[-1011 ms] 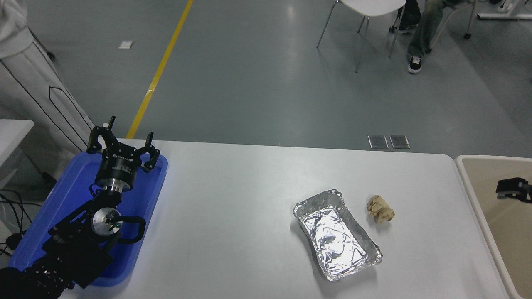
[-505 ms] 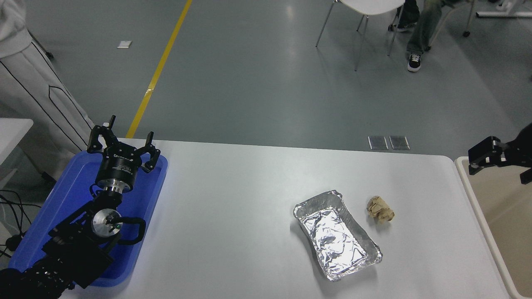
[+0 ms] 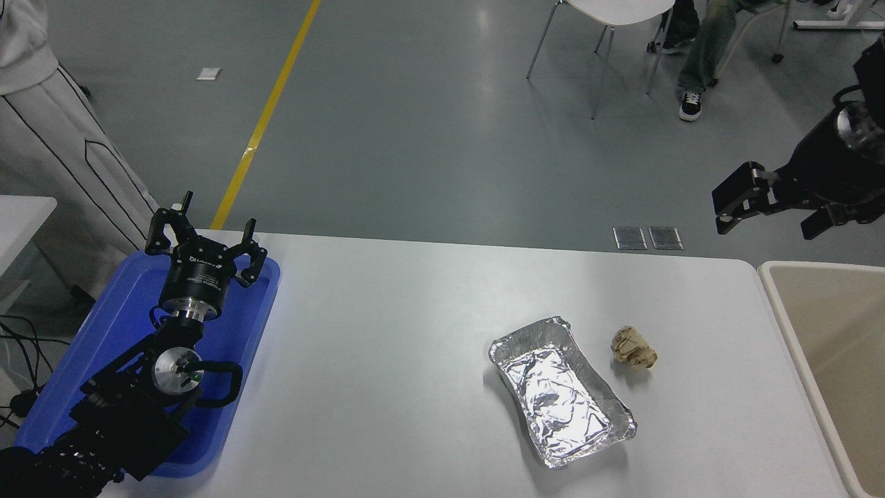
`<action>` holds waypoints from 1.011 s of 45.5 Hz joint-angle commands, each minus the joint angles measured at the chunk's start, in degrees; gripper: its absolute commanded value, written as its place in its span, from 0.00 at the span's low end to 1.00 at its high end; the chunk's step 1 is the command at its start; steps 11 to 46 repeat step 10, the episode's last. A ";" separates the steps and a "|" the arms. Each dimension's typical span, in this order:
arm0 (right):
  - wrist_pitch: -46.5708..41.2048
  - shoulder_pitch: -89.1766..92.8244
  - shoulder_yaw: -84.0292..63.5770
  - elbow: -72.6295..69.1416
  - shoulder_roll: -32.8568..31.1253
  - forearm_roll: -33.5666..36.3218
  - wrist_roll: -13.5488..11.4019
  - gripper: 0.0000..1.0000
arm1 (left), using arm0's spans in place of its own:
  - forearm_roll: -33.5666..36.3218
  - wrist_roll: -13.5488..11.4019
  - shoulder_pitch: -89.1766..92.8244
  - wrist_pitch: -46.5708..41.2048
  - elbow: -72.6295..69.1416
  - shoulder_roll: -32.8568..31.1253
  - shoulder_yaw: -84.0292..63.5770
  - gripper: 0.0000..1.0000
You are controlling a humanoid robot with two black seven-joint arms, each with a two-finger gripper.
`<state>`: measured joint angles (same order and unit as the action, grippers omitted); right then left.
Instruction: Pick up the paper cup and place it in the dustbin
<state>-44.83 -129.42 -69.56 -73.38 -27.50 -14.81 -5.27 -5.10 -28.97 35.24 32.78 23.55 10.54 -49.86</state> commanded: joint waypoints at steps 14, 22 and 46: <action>-0.17 -1.53 -0.14 -0.01 2.89 0.57 -0.01 1.00 | 0.00 -0.04 0.00 0.00 0.00 0.00 -0.06 1.00; -0.17 -1.53 -0.14 -0.01 2.89 0.57 -0.01 1.00 | 0.00 -0.04 0.00 0.00 0.00 0.00 -0.06 1.00; -0.17 -1.53 -0.14 -0.01 2.89 0.57 -0.01 1.00 | 0.00 -0.04 0.00 0.00 0.00 0.00 -0.06 1.00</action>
